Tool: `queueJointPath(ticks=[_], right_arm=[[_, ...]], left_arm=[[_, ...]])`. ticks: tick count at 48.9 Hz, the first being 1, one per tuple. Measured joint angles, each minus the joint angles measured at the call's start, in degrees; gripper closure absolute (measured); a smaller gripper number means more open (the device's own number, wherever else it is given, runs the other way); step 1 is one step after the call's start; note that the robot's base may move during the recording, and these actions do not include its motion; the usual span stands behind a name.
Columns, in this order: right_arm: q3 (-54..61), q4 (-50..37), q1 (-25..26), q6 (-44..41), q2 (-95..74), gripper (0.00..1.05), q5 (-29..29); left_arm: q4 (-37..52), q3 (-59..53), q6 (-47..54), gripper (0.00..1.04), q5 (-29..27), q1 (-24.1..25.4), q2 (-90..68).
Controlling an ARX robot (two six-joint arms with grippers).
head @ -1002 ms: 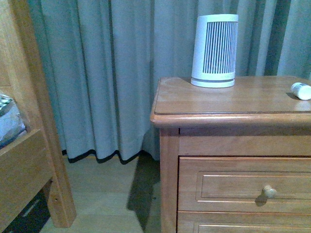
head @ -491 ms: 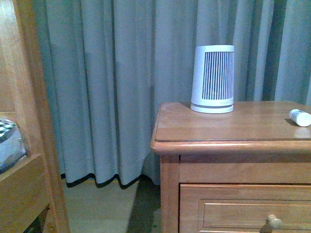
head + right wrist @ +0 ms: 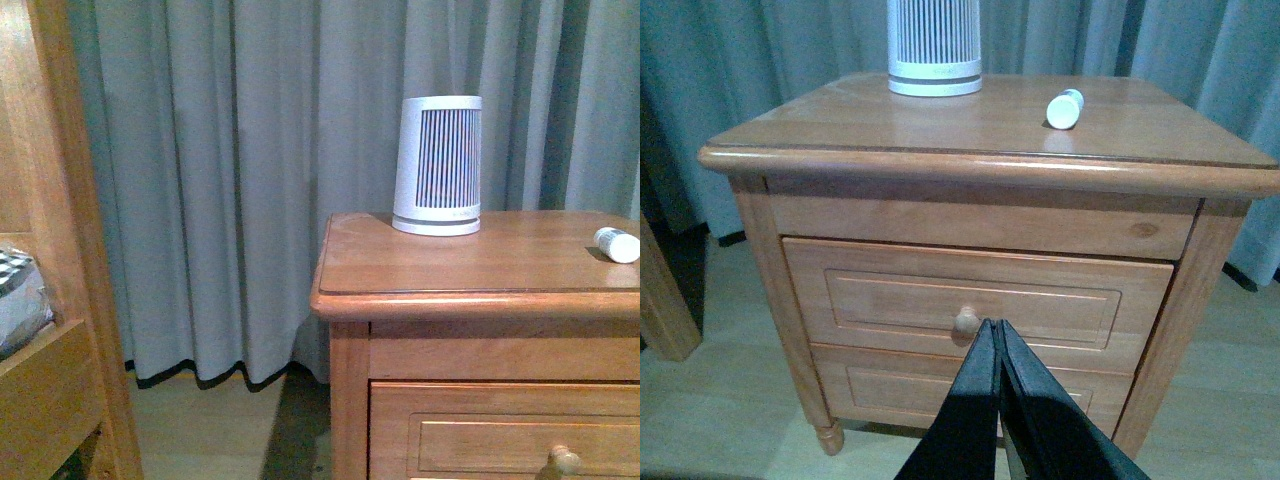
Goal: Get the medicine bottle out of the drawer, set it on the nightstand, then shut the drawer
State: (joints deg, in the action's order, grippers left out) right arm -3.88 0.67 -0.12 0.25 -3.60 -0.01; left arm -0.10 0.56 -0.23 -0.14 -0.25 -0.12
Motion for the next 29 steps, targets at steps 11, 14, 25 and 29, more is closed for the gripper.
queueJointPath(ticks=[11, 14, 25, 29], right_arm=[[1.95, -0.42, 0.0, -0.02, 1.79, 1.02, 0.0], [3.04, -0.39, 0.0, -0.07, 2.93, 1.02, -0.07], [3.04, -0.48, 0.0, -0.07, 3.19, 1.02, -0.02], [3.04, -0.48, 0.0, -0.09, 3.19, 0.9, -0.02]], left_arm=[[0.0, 0.0, 0.0, 0.07, 0.0, 0.0, 0.0], [0.0, 0.0, 0.0, 0.07, -0.02, 0.0, 0.0], [0.0, 0.0, 0.0, 0.07, 0.0, 0.0, 0.0], [0.0, 0.0, 0.0, 0.07, 0.0, 0.0, 0.0]])
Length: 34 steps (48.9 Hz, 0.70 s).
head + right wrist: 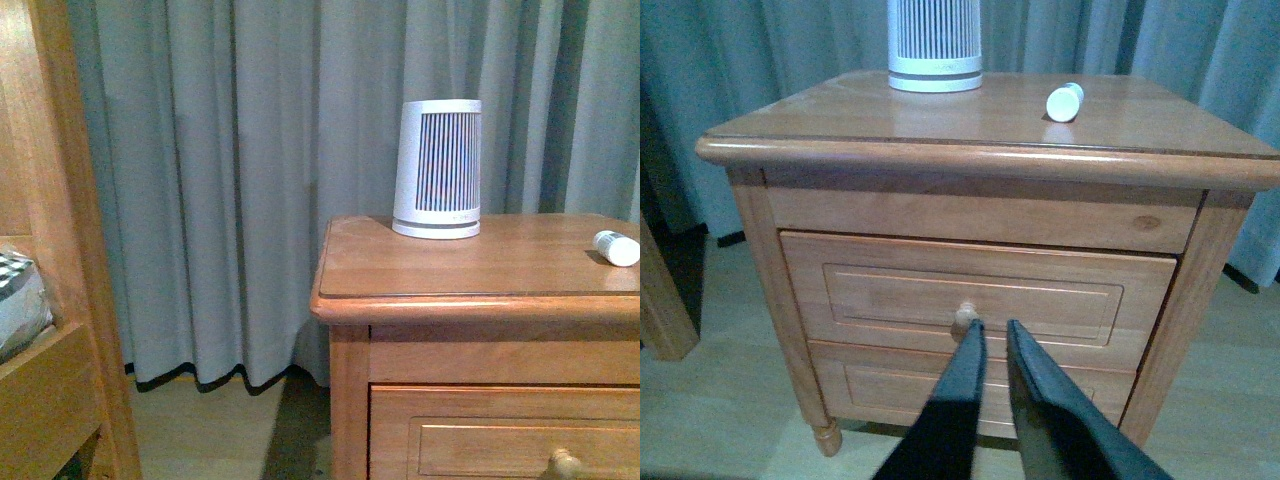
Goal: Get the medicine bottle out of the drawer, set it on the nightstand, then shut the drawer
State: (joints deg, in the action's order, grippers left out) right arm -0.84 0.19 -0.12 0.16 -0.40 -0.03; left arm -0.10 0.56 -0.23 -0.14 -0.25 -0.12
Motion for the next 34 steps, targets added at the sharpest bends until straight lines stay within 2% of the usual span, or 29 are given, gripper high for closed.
queueJointPath(ticks=[9, 21, 34], right_arm=[[0.0, 0.0, 0.0, 0.0, 0.02, 0.45, 0.0], [0.0, 0.0, 0.0, 0.0, 0.02, 0.07, 0.0], [0.0, 0.0, 0.0, 0.0, 0.02, 0.07, 0.0]], left_arm=[[0.0, 0.0, 0.0, 0.07, 0.0, 0.0, 0.0], [0.0, 0.0, 0.0, 0.07, 0.0, 0.0, 0.0], [0.0, 0.0, 0.0, 0.07, 0.0, 0.0, 0.0]])
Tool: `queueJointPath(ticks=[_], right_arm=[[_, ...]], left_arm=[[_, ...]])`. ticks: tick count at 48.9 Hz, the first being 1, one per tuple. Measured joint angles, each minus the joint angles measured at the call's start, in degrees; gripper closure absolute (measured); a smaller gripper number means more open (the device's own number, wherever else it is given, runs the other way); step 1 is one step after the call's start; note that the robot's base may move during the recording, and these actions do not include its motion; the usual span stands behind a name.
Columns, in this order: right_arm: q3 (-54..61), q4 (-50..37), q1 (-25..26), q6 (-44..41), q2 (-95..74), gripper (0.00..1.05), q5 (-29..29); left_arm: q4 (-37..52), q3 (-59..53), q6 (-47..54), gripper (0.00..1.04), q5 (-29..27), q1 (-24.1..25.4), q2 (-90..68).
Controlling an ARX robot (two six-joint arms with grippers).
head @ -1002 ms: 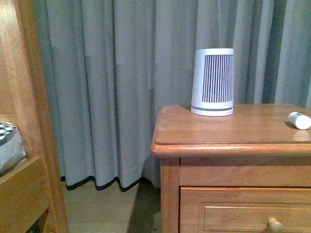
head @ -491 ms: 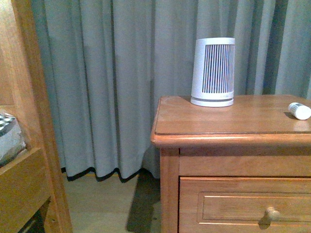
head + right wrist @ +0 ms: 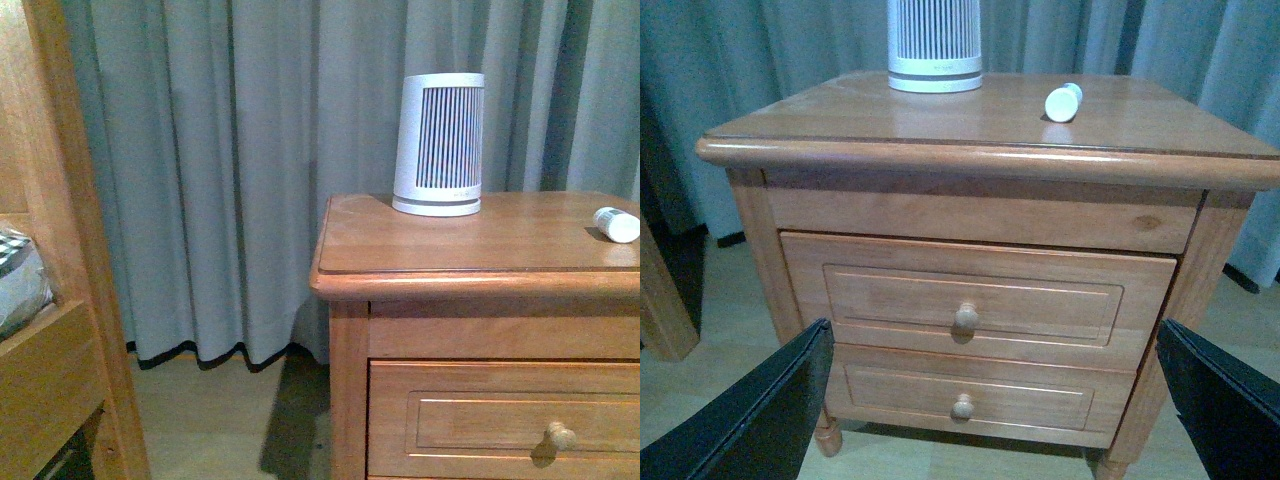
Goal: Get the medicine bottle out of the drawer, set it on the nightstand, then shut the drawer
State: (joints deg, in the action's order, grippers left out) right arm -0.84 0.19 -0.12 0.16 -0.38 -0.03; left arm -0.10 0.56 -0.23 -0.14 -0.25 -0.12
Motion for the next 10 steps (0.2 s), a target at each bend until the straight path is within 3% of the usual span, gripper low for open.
queueJointPath(ticks=[10], right_arm=[[0.0, 0.0, 0.0, 0.0, 0.0, 0.07, 0.0]], left_arm=[[0.0, 0.0, 0.0, 0.07, 0.0, 0.0, 0.0]])
